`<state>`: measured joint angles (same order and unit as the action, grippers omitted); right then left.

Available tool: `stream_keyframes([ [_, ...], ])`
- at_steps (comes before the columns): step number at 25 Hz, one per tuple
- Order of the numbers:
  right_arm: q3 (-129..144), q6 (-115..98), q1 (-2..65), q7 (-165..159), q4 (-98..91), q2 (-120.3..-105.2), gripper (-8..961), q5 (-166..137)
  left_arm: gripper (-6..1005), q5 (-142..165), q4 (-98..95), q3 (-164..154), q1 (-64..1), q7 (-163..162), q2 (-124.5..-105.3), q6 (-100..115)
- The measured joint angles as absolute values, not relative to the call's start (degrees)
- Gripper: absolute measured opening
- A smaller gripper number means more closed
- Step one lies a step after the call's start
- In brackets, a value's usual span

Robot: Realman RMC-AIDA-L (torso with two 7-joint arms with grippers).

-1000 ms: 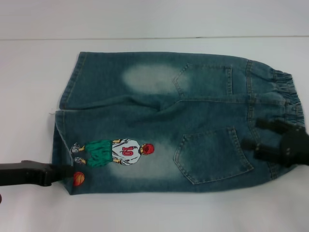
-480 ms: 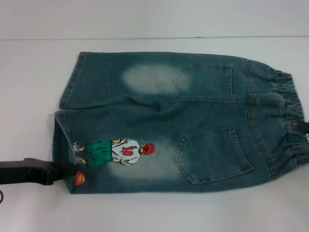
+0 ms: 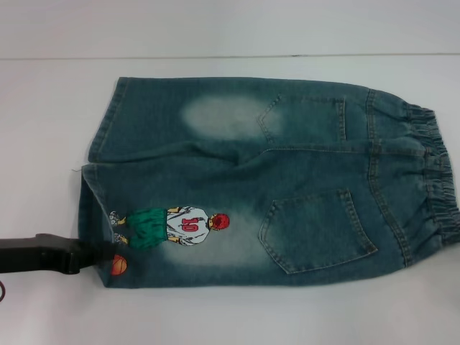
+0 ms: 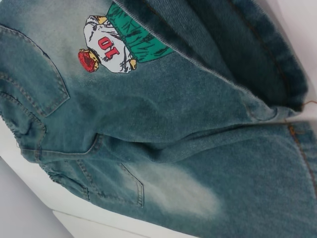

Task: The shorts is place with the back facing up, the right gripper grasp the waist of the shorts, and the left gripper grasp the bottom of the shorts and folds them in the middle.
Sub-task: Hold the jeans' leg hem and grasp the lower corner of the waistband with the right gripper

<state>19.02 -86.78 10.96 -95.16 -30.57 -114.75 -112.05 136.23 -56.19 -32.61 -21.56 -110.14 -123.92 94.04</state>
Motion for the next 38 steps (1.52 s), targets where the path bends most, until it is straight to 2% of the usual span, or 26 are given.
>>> stream_keyframes([
  [22, 21.0, -83.2, 13.9, -97.5, -28.8, -114.73, 932, -115.3, 106, 136.0, -56.2, -32.4, -21.7, -110.2, -123.92, 94.9],
  [38, 21.4, -86.6, 13.7, -100.1, -29.2, -113.80, 931, -117.1, 104, 136.0, -56.1, -32.3, -21.9, -110.2, -124.01, 95.1],
])
